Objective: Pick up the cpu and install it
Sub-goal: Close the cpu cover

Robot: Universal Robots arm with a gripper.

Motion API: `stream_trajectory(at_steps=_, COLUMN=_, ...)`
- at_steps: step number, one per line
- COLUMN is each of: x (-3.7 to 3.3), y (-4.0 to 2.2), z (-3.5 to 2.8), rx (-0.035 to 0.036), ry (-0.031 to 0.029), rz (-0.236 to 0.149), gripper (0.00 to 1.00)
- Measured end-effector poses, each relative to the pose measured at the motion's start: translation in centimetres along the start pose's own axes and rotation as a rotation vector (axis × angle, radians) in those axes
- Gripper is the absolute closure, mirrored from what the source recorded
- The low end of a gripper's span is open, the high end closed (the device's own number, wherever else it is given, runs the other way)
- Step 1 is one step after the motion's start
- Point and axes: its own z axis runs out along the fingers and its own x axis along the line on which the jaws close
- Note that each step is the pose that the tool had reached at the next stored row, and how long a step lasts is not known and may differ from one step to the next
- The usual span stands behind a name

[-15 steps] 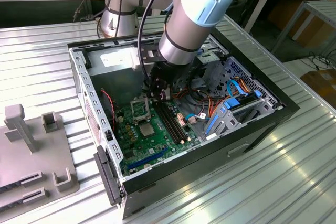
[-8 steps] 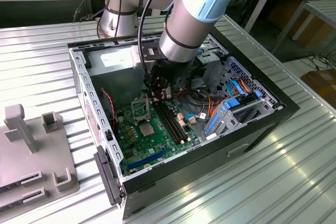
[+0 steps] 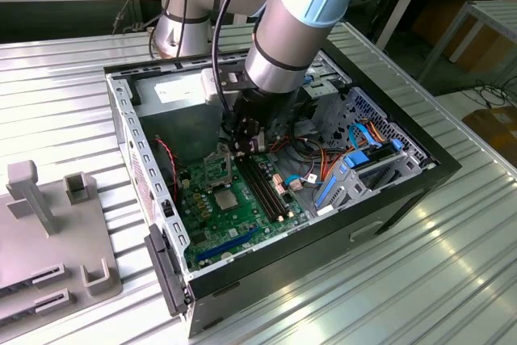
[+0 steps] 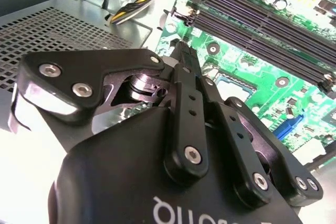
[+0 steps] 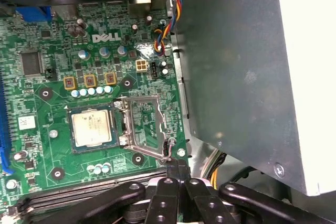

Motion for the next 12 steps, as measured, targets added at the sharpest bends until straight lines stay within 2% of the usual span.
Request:
stream_trajectory(at_steps=8, x=-0.05, y=0.03, z=-0.34, rx=0.0034, ry=0.0261, rz=0.002, gripper=0.89)
stream_trajectory(at_steps=12, x=-0.08, y=0.08, z=-0.63, rx=0.0042, ry=0.0322, rz=0.002, gripper=0.89)
